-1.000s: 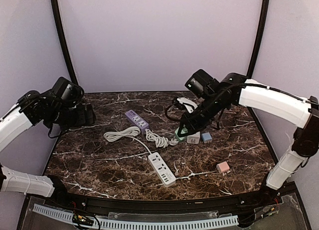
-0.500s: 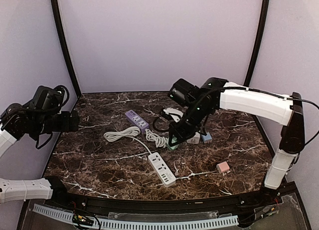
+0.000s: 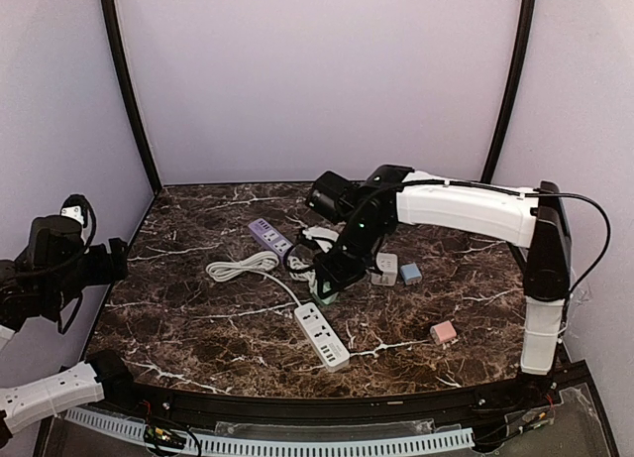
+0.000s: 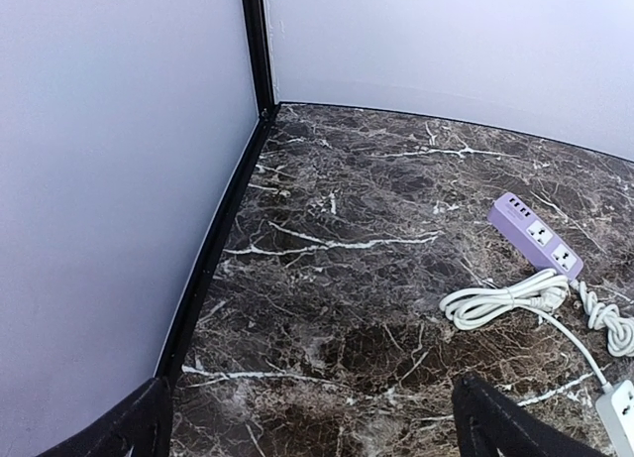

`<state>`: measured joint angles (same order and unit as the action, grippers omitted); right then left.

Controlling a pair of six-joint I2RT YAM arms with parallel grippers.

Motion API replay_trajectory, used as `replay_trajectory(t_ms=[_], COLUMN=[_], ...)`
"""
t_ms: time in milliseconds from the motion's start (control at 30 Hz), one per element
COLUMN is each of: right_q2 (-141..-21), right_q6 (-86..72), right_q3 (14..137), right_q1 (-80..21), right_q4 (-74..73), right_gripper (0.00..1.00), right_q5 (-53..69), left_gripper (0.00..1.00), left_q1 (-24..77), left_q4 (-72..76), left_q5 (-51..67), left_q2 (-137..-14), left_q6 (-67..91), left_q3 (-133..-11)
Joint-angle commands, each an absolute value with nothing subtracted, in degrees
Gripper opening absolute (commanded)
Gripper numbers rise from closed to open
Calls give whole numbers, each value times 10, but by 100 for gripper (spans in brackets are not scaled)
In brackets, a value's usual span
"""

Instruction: Insert the plug

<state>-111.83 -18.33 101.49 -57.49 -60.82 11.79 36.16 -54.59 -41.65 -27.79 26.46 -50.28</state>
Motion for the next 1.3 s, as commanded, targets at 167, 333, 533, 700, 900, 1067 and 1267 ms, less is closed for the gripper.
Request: replay_trajectory(t_ms=[167,333,533,700,900,1067,1267], right_q2=[-1145,-1158,-1176,-1185,-1194,-1201,-1208], right_q6=[-208,-213,-214,-214,-215,-217,-221], right_q3=[1038,1039,1046,1041,1042,1042,1043], right_q1=[-589,-590,-591,-593,-595,-598,-599], right_q4=[-587,-578,-576,-570,-568,-565,-564], right_gripper=[0,0,0,0,0,0,0], right_q5=[95,86,83,83,81,80,70], left_gripper=[99,99,99,99,99,99,99], left_q1=[359,358,359,359,359,359,358], left_q4=[-493,-455,-430,-422,-423,-423,-420], left_q5=[-364,-294,-233,-216,-221,-222,-214], left_q2=[-282,-258,-258,-255,-248,-246,-247], left_q6=[211,182,159,152,155,155,152], left_q3=[-481,-462,-446,-439,-438,-438,-436])
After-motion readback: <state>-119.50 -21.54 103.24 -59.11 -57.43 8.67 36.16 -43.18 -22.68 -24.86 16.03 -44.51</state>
